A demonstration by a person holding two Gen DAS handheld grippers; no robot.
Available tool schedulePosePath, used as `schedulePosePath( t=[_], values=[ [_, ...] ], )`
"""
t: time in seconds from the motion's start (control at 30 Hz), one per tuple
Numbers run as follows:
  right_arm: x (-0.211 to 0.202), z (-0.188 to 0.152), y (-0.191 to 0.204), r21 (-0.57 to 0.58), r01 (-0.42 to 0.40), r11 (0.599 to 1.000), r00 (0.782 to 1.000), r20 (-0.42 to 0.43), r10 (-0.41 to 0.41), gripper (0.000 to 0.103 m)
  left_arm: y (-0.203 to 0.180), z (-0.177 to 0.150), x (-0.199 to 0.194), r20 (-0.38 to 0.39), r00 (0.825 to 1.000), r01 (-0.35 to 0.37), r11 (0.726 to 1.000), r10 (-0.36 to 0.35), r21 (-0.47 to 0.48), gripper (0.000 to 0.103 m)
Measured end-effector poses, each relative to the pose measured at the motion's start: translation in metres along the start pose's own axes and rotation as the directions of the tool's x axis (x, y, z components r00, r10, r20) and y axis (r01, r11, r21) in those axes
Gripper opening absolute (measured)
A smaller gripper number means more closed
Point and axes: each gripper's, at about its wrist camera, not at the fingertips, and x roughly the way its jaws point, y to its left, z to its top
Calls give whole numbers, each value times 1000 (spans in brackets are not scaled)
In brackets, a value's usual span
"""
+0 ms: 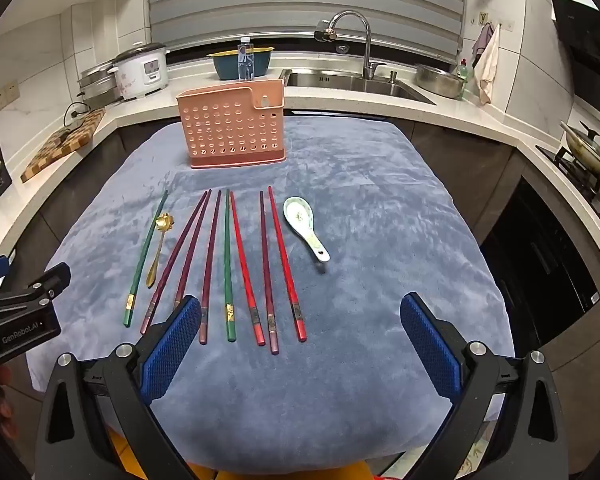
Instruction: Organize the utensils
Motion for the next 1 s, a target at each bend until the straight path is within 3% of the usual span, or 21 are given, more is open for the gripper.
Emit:
schedulePosePath(
  t=[0.33, 1.0],
  values=[
    [3, 0, 1, -7, 4, 1000, 1000, -5, -4, 96, 11, 0, 0, 2, 1000, 11, 999, -11, -43, 95],
    [5, -2, 2, 1, 8, 1000, 1000, -15, -8, 96, 4, -5, 3, 4, 1000, 6, 1000, -6, -11, 95]
  ],
)
